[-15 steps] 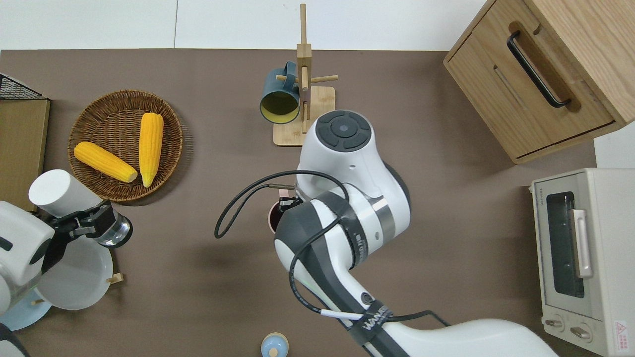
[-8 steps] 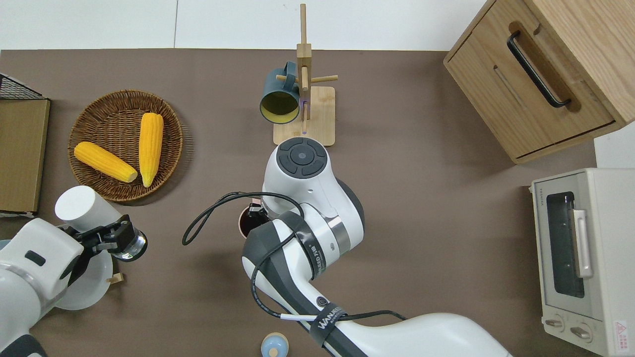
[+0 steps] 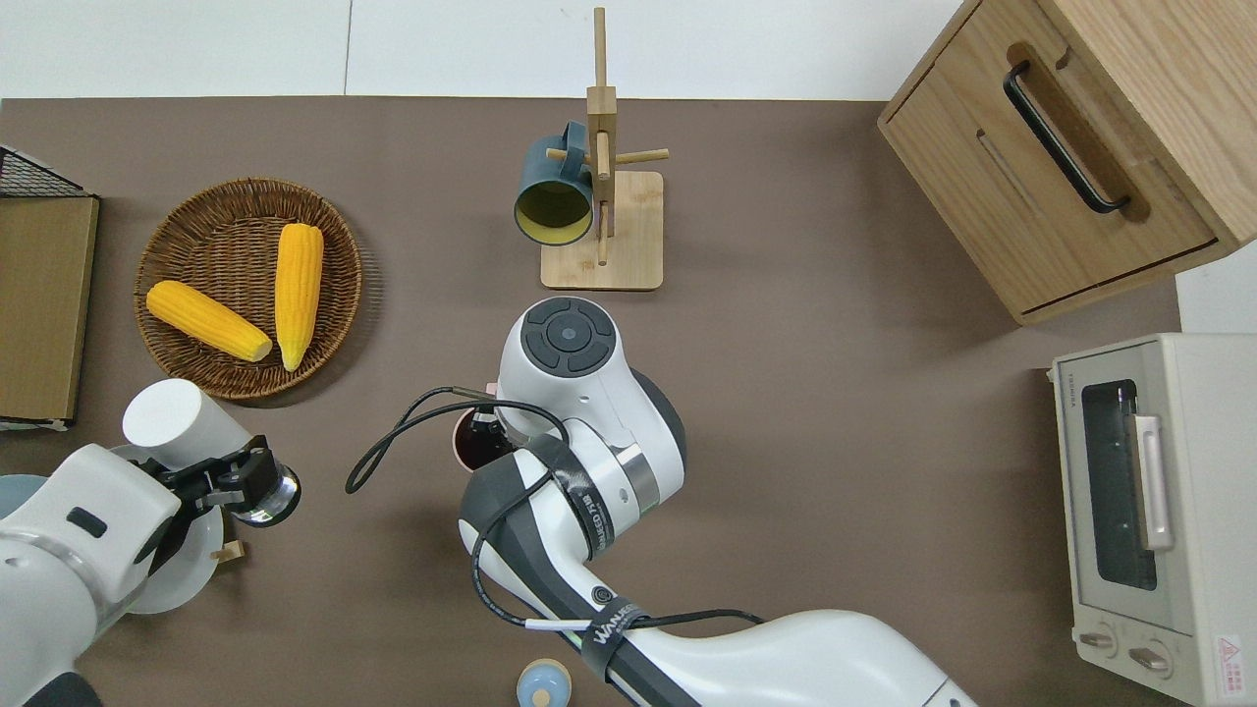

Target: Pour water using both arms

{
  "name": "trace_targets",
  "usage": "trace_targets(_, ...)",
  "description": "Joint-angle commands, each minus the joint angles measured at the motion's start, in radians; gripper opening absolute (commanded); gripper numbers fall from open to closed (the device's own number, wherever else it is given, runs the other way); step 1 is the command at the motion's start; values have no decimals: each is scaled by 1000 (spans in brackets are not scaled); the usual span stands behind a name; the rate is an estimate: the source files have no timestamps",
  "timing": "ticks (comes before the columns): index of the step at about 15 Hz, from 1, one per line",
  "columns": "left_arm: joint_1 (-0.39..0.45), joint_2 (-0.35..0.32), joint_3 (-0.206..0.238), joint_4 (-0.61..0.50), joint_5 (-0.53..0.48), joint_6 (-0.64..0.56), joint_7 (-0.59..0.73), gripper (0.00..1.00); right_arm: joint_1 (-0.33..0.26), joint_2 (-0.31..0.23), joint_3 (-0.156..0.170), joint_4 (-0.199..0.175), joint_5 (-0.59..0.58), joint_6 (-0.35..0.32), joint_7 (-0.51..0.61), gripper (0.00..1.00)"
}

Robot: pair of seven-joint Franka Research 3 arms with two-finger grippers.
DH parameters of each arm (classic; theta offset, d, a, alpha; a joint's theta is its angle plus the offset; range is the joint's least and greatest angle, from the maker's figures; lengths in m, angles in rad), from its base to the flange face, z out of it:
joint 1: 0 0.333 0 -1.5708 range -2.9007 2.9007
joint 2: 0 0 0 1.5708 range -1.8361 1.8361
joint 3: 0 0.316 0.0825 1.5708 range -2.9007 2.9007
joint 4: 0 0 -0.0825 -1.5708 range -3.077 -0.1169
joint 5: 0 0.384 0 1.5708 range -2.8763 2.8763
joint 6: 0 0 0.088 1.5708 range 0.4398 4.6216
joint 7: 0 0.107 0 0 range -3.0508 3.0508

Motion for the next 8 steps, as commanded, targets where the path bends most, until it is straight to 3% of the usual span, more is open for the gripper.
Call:
trace_targets(1, -33, -41, 9, -20, -11, 10, -8, 0, 3, 31, -8, 51, 8, 5, 13, 990)
trace_targets(4, -46, -43, 9, -23, -11, -24, 0, 0, -7, 23, -11, 113, 8, -92, 32, 992)
trace_targets(8, -68, -51, 9, -23, -11, -64, -9, 0, -30, -34, -14, 119, 23, -146, 38, 992)
